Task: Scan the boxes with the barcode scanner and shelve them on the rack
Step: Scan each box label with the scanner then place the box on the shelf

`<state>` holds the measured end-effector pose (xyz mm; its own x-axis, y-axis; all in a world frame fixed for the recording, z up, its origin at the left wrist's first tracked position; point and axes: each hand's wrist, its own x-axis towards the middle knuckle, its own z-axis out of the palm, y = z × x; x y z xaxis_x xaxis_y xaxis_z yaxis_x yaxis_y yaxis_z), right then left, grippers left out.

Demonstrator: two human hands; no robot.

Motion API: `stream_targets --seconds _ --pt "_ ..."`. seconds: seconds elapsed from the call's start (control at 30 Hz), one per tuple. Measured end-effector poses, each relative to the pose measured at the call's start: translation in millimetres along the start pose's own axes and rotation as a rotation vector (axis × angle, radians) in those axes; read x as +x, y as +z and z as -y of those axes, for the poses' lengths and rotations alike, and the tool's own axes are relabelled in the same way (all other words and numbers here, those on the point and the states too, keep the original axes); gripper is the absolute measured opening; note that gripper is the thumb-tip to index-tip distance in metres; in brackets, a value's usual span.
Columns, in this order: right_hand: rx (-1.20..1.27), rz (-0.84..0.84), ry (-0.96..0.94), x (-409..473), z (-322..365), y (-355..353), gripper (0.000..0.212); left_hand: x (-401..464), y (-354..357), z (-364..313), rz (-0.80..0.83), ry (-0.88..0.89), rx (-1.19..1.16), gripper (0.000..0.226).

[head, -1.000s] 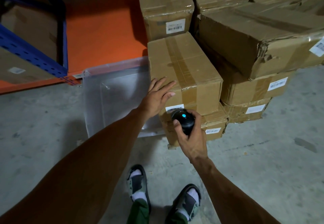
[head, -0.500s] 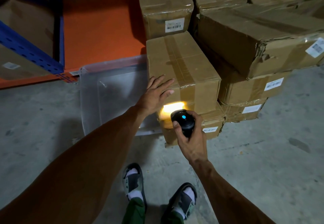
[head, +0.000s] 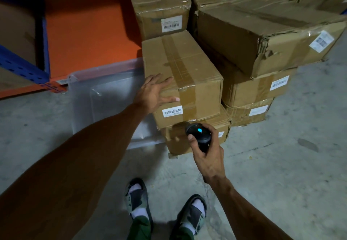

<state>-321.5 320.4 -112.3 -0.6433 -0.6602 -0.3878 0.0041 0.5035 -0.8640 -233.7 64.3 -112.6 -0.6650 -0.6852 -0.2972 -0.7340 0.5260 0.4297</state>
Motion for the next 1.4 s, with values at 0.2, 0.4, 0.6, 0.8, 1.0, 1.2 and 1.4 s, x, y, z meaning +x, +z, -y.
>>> stream_targets --seconds 0.2,0.4,0.6,0.8,1.0,1.2,1.4 --pt "-0.070 -0.026 0.043 9 -4 -21 0.070 -12 -10 59 -0.038 0.194 0.024 0.072" --pt "-0.170 -0.118 0.096 60 -3 -34 0.066 -40 -20 120 0.062 0.073 -0.209 0.069" --pt "-0.592 -0.096 0.097 123 6 -17 0.062 -34 -13 122 0.022 0.086 -0.409 0.071" --pt "-0.763 -0.053 0.105 134 0 -1 0.061 -33 -14 123 0.048 0.053 -0.296 0.091" --pt "-0.727 -0.049 0.105 137 -4 -4 0.068 -35 -16 118 0.050 0.049 -0.226 0.099" --pt "-0.697 -0.068 0.136 132 -5 -6 0.088 -34 -11 116 0.015 0.078 -0.205 0.100" --pt "-0.414 -0.299 -0.176 97 47 19 0.079 -40 -15 104 -0.030 0.084 -0.157 0.107"
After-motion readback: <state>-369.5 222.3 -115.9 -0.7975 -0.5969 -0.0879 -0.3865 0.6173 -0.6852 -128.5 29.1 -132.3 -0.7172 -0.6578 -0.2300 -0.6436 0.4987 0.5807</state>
